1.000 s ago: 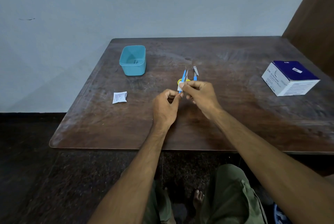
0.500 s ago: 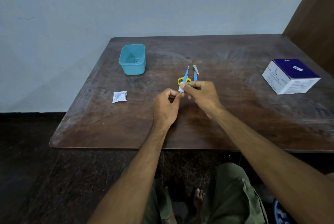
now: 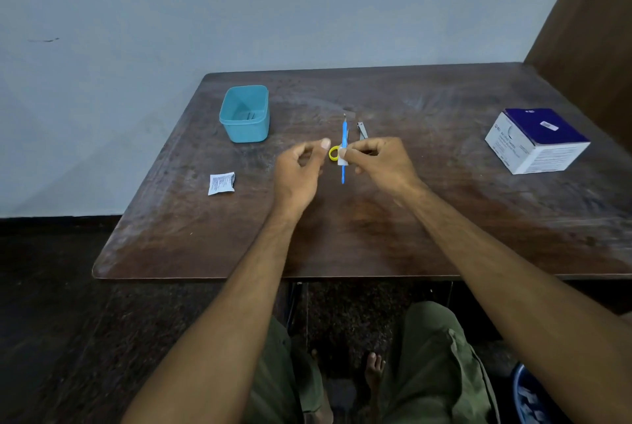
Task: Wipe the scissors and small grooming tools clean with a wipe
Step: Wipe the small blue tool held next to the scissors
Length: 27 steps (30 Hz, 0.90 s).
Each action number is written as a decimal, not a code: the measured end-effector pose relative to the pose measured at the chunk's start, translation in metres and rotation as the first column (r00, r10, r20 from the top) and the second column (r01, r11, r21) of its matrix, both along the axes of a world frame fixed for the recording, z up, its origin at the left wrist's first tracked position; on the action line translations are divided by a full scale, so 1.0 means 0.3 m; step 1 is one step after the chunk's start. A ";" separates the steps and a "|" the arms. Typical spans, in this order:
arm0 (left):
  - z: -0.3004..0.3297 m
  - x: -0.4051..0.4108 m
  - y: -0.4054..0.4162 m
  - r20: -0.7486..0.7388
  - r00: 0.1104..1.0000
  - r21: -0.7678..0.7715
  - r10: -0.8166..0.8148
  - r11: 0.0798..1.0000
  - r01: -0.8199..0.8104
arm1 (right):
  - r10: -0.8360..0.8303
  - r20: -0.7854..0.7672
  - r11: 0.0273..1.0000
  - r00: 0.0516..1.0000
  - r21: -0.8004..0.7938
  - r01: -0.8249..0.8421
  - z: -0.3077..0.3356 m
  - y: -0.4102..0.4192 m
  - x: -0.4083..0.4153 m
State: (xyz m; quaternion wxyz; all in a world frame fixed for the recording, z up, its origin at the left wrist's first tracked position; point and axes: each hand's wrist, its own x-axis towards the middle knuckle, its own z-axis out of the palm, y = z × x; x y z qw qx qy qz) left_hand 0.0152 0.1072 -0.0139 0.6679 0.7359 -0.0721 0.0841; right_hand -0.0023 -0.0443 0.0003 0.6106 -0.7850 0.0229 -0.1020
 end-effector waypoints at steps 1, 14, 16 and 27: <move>0.027 0.008 -0.003 0.016 0.999 0.008 -0.037 0.999 0.036 | 0.023 0.007 1.000 1.000 -0.022 -0.023 0.005 0.003 -0.004; 0.110 0.022 -0.013 -0.011 0.990 -0.007 -0.141 0.990 0.140 | 0.104 0.023 0.994 0.994 0.036 -0.104 -0.052 0.037 -0.107; 0.112 0.014 -0.015 -0.019 0.984 0.000 -0.180 0.984 0.180 | 0.101 -0.006 0.987 0.995 0.125 -0.099 -0.045 0.028 -0.103; 0.113 0.020 -0.022 0.004 0.955 -0.069 -0.297 0.952 0.297 | 0.241 -0.090 0.894 0.966 0.407 -0.185 -0.066 0.020 -0.106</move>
